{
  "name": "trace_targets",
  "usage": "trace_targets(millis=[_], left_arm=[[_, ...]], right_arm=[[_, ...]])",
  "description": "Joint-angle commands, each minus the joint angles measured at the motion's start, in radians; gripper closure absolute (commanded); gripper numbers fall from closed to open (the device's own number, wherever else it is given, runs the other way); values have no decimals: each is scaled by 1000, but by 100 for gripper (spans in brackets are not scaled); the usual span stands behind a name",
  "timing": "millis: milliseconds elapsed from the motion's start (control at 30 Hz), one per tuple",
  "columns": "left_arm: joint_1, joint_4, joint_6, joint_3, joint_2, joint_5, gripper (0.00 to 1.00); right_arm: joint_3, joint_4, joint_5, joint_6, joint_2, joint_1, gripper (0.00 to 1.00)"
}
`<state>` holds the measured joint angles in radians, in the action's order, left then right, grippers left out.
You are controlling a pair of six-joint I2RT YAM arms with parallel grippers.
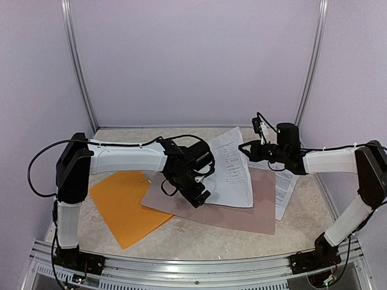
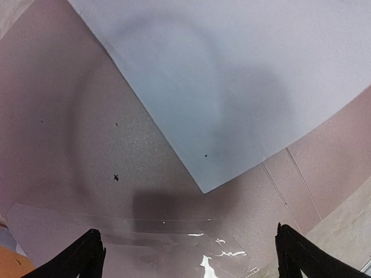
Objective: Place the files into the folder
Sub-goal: Insert the folder to form pockets on the folder.
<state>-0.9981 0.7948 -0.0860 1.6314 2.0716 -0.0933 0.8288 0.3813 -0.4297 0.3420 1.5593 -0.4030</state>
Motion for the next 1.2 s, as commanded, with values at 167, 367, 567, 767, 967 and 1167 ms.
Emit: trace_targets(millis=[167, 367, 567, 767, 967, 1167], left_arm=[[-35, 285, -634, 131, 137, -209, 1], [-60, 352, -704, 110, 152, -249, 1], [-76, 344, -731, 122, 188, -222, 1], [-82, 293, -732, 125, 181, -198, 1], [-82, 286, -718, 150, 221, -200, 1], [-83, 266, -720, 152, 242, -184, 1]], right_arm=[[-32, 69, -17, 40, 12, -5, 100], [-40, 63, -14, 32, 4, -5, 100], [-43, 79, -16, 39, 10, -5, 100], [-43, 79, -22, 42, 7, -5, 100], [-50, 80, -22, 43, -2, -8, 100], [-58, 76, -22, 41, -19, -7, 100]])
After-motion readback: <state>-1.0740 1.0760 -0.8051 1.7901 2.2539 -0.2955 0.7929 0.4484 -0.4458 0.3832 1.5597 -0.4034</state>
